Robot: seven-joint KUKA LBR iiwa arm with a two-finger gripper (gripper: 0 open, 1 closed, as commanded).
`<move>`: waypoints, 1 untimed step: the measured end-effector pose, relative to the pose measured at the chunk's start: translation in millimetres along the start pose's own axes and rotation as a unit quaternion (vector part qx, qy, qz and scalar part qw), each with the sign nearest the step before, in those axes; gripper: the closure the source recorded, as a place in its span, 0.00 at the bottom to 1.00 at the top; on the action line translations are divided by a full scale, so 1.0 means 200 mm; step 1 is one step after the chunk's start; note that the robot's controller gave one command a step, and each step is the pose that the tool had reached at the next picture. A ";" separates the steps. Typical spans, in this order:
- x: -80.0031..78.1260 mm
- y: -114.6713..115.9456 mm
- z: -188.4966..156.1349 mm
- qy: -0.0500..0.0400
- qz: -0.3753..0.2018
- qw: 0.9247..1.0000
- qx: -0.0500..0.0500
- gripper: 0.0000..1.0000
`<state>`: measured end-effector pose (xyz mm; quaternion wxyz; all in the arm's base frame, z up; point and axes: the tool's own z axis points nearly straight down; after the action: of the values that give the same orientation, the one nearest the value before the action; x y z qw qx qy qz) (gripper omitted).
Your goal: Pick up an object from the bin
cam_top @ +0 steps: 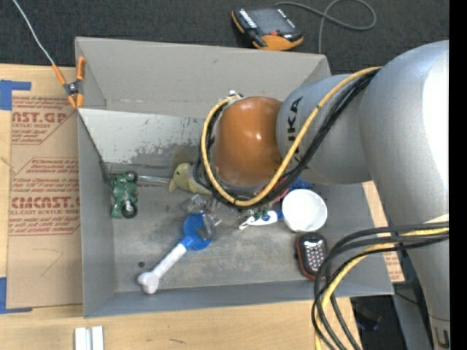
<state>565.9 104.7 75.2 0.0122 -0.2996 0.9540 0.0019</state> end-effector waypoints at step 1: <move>-0.14 -0.03 -0.52 -0.006 -0.027 1.000 0.002 1.00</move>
Offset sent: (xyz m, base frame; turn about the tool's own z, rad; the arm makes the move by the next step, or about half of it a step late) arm 0.0217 0.0091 0.0986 -0.0537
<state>590.5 115.7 178.9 0.0187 -0.3251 0.9455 0.0012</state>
